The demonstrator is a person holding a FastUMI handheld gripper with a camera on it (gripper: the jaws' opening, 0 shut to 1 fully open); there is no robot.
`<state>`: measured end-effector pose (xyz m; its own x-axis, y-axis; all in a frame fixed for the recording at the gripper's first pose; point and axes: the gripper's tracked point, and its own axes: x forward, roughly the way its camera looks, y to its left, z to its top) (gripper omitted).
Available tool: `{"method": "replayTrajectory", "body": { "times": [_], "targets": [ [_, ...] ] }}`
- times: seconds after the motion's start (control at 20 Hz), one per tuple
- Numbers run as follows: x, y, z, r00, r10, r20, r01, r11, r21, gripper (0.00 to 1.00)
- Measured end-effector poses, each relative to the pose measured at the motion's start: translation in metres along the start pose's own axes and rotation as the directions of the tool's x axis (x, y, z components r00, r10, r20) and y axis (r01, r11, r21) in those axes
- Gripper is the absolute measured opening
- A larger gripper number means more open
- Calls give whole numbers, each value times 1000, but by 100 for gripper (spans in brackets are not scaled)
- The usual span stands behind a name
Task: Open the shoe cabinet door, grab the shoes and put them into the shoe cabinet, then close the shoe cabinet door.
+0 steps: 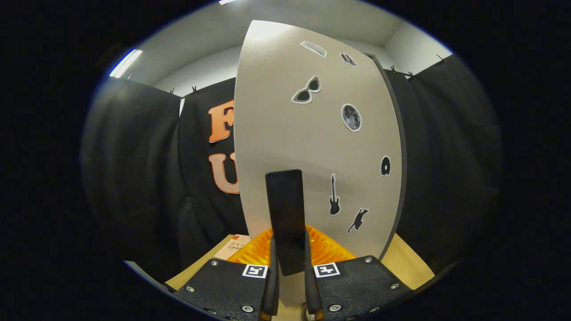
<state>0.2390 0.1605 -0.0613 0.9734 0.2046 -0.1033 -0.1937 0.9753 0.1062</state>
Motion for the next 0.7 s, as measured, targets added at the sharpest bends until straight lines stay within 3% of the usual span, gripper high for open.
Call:
{"method": "replayTrajectory", "body": {
  "times": [0.45, 0.7],
  "targets": [
    [-36, -32, 0, 995, 91, 44, -91, 996, 13, 22],
    [-50, -57, 2, 994, 68, 82, -72, 996, 48, 22]
  ]
}}
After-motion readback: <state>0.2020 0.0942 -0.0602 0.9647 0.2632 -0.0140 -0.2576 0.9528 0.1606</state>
